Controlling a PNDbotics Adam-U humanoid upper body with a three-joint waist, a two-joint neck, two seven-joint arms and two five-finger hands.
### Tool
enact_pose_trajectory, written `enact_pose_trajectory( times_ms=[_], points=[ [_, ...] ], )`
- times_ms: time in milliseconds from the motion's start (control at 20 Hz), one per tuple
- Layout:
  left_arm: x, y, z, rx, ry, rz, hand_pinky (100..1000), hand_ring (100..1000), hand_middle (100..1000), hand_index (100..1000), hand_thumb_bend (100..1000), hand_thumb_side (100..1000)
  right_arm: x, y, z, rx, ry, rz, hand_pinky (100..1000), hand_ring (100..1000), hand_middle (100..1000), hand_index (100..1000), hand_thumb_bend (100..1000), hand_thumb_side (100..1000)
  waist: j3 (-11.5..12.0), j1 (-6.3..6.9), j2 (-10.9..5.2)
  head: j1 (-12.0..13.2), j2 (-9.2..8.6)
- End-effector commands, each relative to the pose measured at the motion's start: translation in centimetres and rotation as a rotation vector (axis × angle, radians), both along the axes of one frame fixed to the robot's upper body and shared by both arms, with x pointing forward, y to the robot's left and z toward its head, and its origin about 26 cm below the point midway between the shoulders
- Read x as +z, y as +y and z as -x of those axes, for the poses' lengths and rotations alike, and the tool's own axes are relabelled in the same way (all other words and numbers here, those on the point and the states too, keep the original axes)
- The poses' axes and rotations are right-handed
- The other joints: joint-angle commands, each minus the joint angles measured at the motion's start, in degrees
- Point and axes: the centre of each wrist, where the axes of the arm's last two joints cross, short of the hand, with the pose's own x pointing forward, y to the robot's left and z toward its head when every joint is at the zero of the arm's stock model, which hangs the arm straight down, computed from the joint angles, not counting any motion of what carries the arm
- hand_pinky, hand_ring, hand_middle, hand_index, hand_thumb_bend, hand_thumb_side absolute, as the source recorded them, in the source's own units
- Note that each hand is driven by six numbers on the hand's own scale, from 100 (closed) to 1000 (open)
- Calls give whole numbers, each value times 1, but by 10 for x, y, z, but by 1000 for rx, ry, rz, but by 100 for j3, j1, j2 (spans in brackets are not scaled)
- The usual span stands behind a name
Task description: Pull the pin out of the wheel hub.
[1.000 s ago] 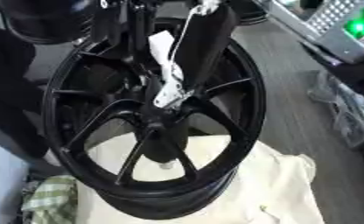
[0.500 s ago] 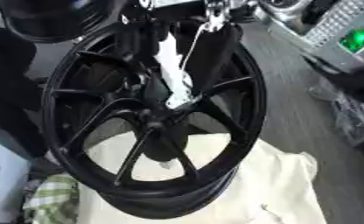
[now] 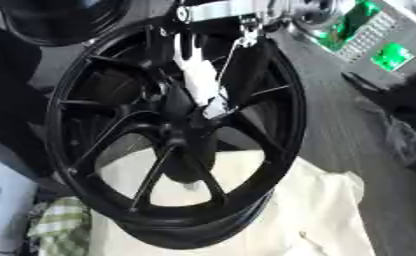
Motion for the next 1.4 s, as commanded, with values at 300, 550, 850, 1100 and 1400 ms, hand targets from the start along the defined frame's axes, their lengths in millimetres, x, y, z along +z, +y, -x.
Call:
enact_pose_trajectory(
  times_ms=[300, 550, 850, 1100, 1400],
  points=[
    [8, 0, -1, -16, -22, -14, 769, 743, 770, 784, 174, 872, 2, -13, -10, -76, -49, 4, 765, 725, 735, 774, 578, 136, 13, 12, -39, 7, -9],
    [8, -1, -1, -22, -25, -14, 769, 743, 770, 783, 174, 872, -2, -16, -16, -91, -64, 6, 764, 723, 732, 771, 578, 120, 22, 12, -15, 10, -9],
    [8, -1, -1, -23, -25, -11, 770, 744, 771, 780, 174, 872, -5, -17, -22, -101, -71, 5, 759, 716, 726, 766, 573, 122, 40, 16, 17, 13, -9],
    [8, -2, -1, -25, -24, -9, 771, 744, 771, 778, 175, 873, -9, -17, -25, -104, -77, 11, 755, 708, 717, 760, 541, 130, 45, 19, 42, 15, -9],
    [8, -2, -1, -27, -24, -7, 771, 745, 772, 775, 175, 873, -13, -18, -30, -114, -86, 8, 755, 706, 714, 755, 515, 139, 47, 29, 56, 15, -9]
  ],
)
